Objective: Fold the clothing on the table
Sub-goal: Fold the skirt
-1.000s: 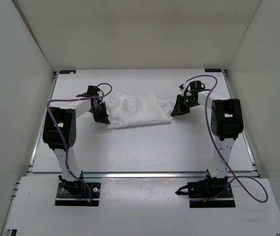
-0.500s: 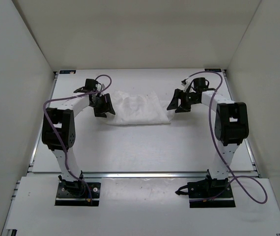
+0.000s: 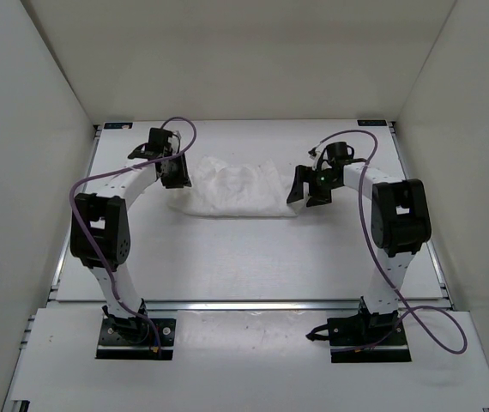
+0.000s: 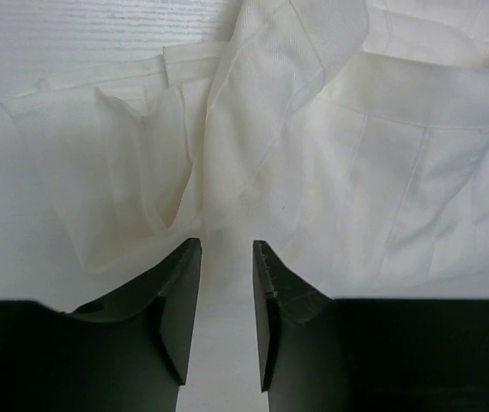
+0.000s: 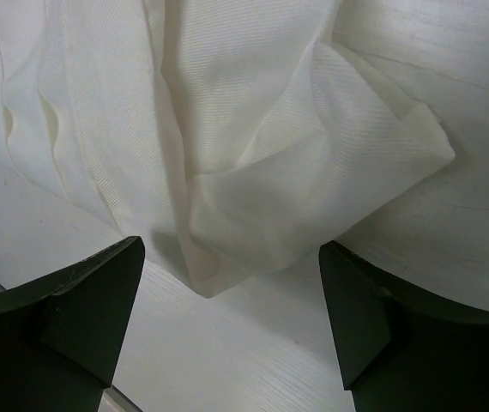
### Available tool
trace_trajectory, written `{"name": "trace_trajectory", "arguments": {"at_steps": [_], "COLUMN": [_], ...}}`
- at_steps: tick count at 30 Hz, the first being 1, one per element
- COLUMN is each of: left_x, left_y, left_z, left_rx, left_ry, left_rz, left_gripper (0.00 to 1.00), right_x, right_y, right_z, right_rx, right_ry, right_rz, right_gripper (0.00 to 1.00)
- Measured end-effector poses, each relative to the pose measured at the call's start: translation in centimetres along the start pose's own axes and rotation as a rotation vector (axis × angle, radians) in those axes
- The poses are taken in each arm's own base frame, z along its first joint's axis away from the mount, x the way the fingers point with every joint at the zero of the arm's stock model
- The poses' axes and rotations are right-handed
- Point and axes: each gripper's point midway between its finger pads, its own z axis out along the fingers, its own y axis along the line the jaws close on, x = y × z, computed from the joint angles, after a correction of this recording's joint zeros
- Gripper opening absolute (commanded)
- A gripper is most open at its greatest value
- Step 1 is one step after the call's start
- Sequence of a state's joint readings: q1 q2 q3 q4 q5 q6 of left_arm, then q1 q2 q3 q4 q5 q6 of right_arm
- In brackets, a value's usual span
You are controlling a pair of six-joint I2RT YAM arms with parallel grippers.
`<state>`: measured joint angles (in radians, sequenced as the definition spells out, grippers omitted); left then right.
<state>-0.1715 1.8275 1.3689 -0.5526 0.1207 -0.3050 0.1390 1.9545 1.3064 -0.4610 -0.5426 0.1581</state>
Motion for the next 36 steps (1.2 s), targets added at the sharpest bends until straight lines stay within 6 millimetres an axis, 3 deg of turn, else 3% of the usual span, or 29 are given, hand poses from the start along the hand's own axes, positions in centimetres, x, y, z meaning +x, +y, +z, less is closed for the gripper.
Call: {"name": "trace_trajectory", "arguments": {"at_steps": [5, 10, 17, 19, 21, 26, 30, 33, 36], "left_x": [-0.5, 0.5, 3.1, 3.3, 3.2, 3.7, 4.6, 5.5, 7.2], "left_y": [-0.2, -0.2, 0.7, 0.6, 0.3, -0.6, -2.2, -4.6, -8.2], "left_z": [0.4, 2.7, 5.7, 6.2, 6.3, 6.4, 6.6, 6.8, 7.0], "left_rx": [-0.014, -0.025, -0.091, -0.097, -0.098, -0.086, -0.056, 0.003, 0.106], "left_ry": [-0.027, 0.012, 0.099, 0.114, 0.116, 0.128, 0.147, 0.163, 0.196], "left_rz": [0.018, 0.028, 0.033, 0.036, 0.038, 0.048, 0.062, 0.071, 0.066], "left_gripper": [0.17, 0.09, 0.01, 0.00, 0.00, 0.00, 0.00, 0.00, 0.00], "right_x": [-0.7, -2.2, -2.1, -1.9, -1.7, -1.7, -2.3, -3.5, -6.0], "right_y": [0.5, 1.0, 0.8, 0.8, 0.6, 0.6, 0.2, 0.1, 1.3], "right_z": [0.7, 1.8, 3.1, 3.4, 3.6, 3.7, 2.5, 0.1, -3.6], "right_rx": [-0.001, 0.003, 0.050, 0.053, 0.059, 0.066, 0.093, 0.100, 0.089], "right_ry": [-0.003, -0.008, 0.009, 0.019, 0.025, 0.026, 0.006, -0.040, -0.145], "right_rz": [-0.012, -0.036, -0.055, -0.058, -0.058, -0.060, -0.056, -0.049, -0.072], "right_gripper": [0.80, 0.72, 0.28, 0.07, 0.00, 0.01, 0.00, 0.00, 0.00]}}
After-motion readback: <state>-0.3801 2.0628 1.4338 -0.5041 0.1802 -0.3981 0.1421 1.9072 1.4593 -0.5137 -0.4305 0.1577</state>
